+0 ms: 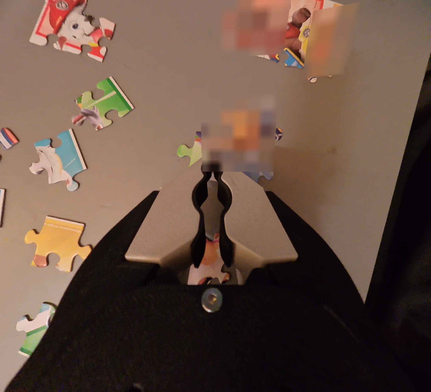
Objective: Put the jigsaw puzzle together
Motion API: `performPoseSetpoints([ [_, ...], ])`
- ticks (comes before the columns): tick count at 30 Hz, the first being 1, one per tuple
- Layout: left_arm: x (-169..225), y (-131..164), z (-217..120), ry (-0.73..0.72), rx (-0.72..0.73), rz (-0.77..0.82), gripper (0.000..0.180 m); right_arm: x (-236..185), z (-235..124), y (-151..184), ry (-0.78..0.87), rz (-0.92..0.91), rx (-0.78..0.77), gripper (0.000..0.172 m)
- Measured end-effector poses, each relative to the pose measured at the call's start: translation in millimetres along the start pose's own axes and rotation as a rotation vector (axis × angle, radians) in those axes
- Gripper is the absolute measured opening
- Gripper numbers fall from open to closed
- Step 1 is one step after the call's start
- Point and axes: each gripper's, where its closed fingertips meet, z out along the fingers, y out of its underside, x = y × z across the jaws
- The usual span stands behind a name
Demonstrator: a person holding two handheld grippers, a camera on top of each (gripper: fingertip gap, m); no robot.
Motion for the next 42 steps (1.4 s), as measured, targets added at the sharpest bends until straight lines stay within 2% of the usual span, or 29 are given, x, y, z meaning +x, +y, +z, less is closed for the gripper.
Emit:
performPoseSetpoints([
  [6,-1,-2,-6,-0.011,0.031,-0.016,0.0,0,0,0,0.001,0.001,0.0,0.0],
  [10,2,11,-3,-0.007,-0.035,-0.025,0.0,0,0,0,0.0,-0.001,-0.001,0.0],
  [13,9,3,-10,-0.009,0.003,-0.011,0.0,0,0,0,0.001,0.002,0.001,0.0],
  [17,4,14,-9,-0.054,-0.045,-0.005,0.0,-1,0,0,0.0,-0.002,-0.001,0.0],
  [22,-2,-3,-32,-0.115,0.112,-0.048,0.0,0,0,0,0.002,0.004,0.003,0.0],
  [24,-21,-12,-55,-0.254,0.216,-0.094,0.0,0,0,0,0.002,0.002,0.003,0.0],
  [27,-46,-22,-105,-0.423,0.447,-0.217,0.003,-1,0,0,0.001,0.003,0.0,0.0],
  [29,-62,-11,-132,-0.521,0.513,-0.308,0.004,-1,0,0,0.0,0.001,-0.001,0.0],
  [33,-85,31,-155,-0.694,0.433,-0.406,0.004,-1,0,-1,0.008,-0.005,0.006,0.0],
  [37,-87,58,-157,-0.723,0.41,-0.492,0.005,-1,0,-1,0.011,-0.009,0.003,0.0],
  [42,-83,88,-159,-0.74,0.454,-0.588,0.004,-4,2,0,0.016,-0.042,-0.01,0.0],
])
